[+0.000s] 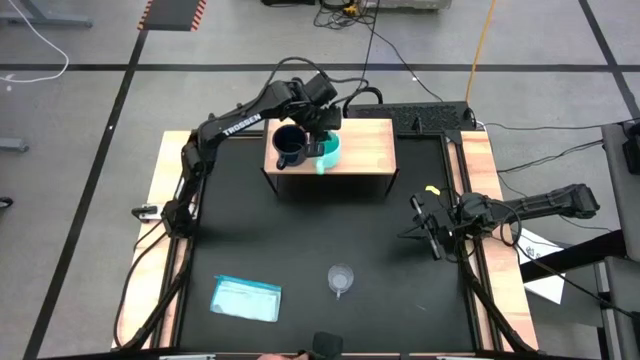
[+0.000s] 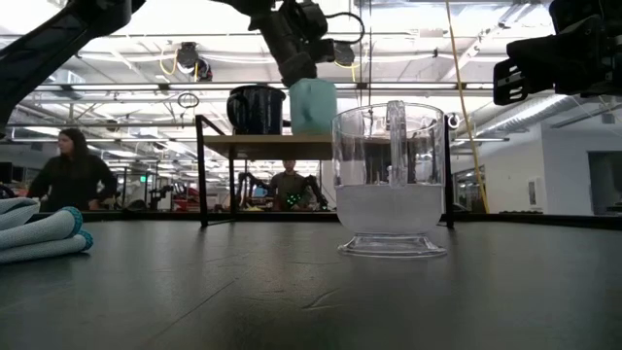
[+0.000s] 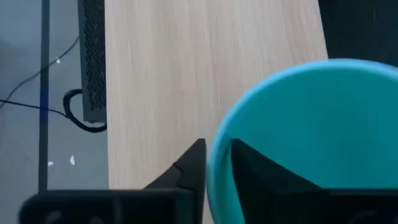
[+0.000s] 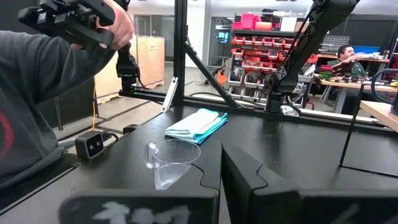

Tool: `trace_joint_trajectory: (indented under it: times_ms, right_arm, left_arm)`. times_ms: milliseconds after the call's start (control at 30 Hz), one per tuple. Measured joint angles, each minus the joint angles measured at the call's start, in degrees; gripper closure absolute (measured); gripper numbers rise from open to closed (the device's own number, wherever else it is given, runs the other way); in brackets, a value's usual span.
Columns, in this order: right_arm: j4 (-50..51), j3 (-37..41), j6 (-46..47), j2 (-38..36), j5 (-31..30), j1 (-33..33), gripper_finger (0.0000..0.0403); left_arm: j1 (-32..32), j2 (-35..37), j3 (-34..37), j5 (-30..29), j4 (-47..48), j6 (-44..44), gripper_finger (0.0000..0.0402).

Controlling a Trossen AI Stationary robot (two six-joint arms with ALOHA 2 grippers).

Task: Stack small to large cups/mugs on shelf
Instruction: Put the light blue mug on the shelf, then put the transparent mug on the shelf

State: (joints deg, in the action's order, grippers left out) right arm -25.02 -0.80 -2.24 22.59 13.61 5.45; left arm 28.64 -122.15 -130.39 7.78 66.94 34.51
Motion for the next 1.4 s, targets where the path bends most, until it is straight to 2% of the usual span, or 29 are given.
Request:
trace_joint_trajectory:
  times_ms: [500, 667, 833, 1133, 1400]
  right_arm:
    - [0.0, 0.0, 0.5, 0.0, 0.0, 0.0, 0.0403]
    - [0.0, 0.0, 1.0, 0.0, 0.0, 0.0, 0.0403]
    - [0.0, 0.0, 1.0, 0.0, 0.0, 0.0, 0.0403]
    - [0.0, 0.0, 1.1, 0.0, 0.0, 0.0, 0.0403]
    - [0.0, 0.0, 1.2, 0.0, 0.0, 0.0, 0.0403]
  left_arm:
    - [-2.6, 0.5, -0.2, -0.4, -1.6, 1.3, 0.0238]
    - [-2.6, 1.1, -0.2, -3.4, -2.8, 0.9, 0.0217]
    - [-2.5, 1.1, -0.2, -4.2, -4.2, -0.1, 0.0211]
    - [-2.4, 1.1, -0.3, -10.0, -5.4, -1.6, 0.0210]
    - [-2.4, 1.1, -0.3, -10.4, -6.1, -2.2, 0.0210]
